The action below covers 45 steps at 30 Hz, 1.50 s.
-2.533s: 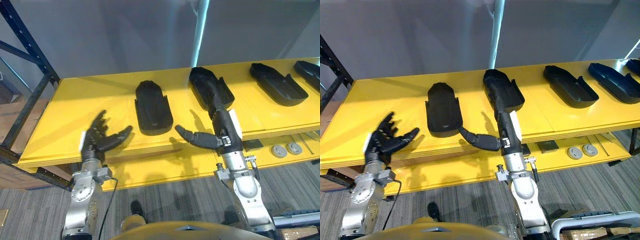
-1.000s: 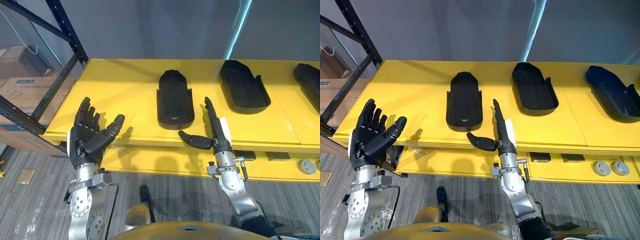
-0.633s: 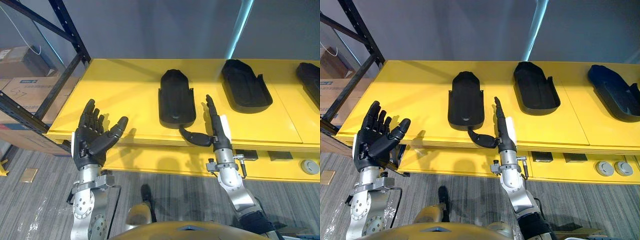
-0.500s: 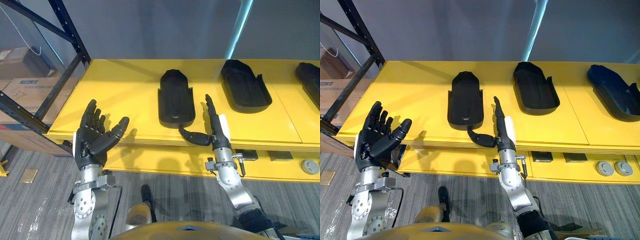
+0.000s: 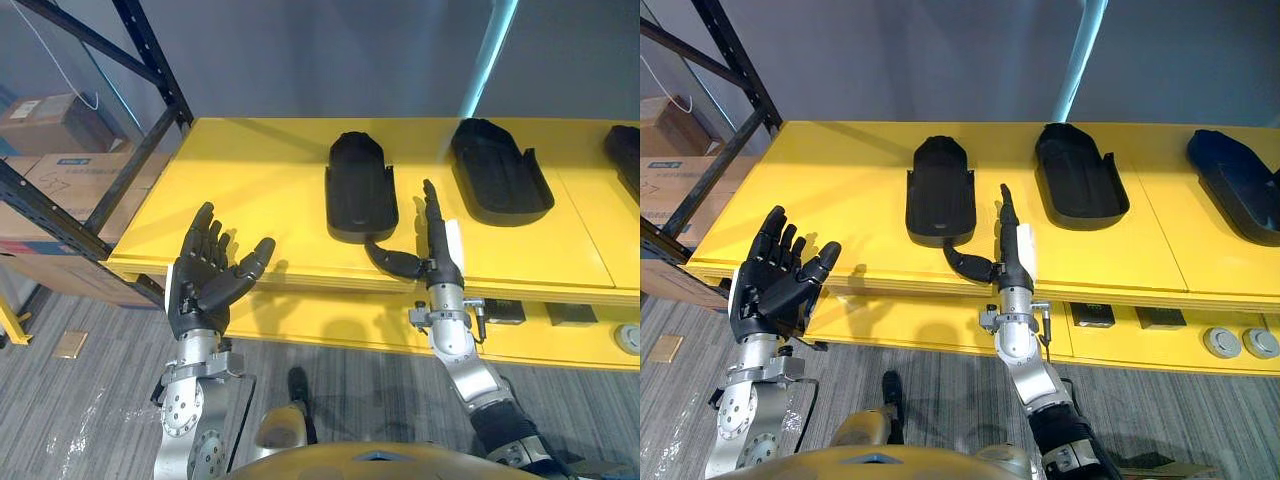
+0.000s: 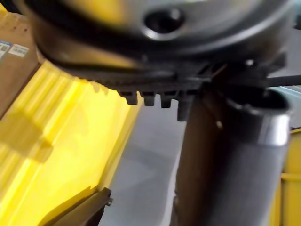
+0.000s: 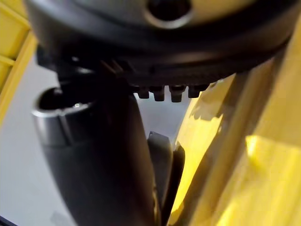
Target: Walk over and take three plastic housings, then place them on the shelf
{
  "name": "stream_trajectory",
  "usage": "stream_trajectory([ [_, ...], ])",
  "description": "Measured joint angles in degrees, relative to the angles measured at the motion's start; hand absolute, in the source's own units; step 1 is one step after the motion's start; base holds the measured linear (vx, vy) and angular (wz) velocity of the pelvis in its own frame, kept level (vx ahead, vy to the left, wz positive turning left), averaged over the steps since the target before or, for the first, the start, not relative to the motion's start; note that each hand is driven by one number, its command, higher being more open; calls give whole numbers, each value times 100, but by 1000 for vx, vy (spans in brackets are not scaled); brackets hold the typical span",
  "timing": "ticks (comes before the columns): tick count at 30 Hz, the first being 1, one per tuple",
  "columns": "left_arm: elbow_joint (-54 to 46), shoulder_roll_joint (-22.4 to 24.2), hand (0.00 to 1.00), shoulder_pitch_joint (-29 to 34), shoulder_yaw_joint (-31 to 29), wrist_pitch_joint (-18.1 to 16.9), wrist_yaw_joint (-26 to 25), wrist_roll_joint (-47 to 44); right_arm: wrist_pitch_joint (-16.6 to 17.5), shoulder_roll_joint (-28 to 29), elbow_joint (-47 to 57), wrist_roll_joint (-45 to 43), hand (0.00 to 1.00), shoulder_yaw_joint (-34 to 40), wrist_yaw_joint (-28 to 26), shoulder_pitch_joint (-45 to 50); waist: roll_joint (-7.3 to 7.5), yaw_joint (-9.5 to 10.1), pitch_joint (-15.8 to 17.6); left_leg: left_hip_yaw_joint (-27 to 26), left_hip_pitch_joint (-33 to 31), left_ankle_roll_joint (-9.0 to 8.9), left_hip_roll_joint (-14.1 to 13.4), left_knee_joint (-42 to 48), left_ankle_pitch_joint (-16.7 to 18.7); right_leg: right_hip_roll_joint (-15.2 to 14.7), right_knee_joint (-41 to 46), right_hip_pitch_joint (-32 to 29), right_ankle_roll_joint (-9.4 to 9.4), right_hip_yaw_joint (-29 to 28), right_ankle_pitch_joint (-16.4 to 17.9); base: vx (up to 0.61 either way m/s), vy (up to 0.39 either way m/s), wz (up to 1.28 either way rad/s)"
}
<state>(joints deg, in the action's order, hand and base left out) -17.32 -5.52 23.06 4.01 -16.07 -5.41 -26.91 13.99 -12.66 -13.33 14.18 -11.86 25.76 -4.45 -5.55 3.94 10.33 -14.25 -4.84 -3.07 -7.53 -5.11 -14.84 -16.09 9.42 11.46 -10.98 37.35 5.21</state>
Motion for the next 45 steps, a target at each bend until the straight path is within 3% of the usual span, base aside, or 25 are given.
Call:
stream_trajectory([
  [45,318,5,100,-109,320,150,19,0,-377,-111,-1267,-170,100,-24,-112,-1466,-358,92,26,166,2,-11,2,3,-38,-59,368,13,21,158,188,-33,-7,2],
])
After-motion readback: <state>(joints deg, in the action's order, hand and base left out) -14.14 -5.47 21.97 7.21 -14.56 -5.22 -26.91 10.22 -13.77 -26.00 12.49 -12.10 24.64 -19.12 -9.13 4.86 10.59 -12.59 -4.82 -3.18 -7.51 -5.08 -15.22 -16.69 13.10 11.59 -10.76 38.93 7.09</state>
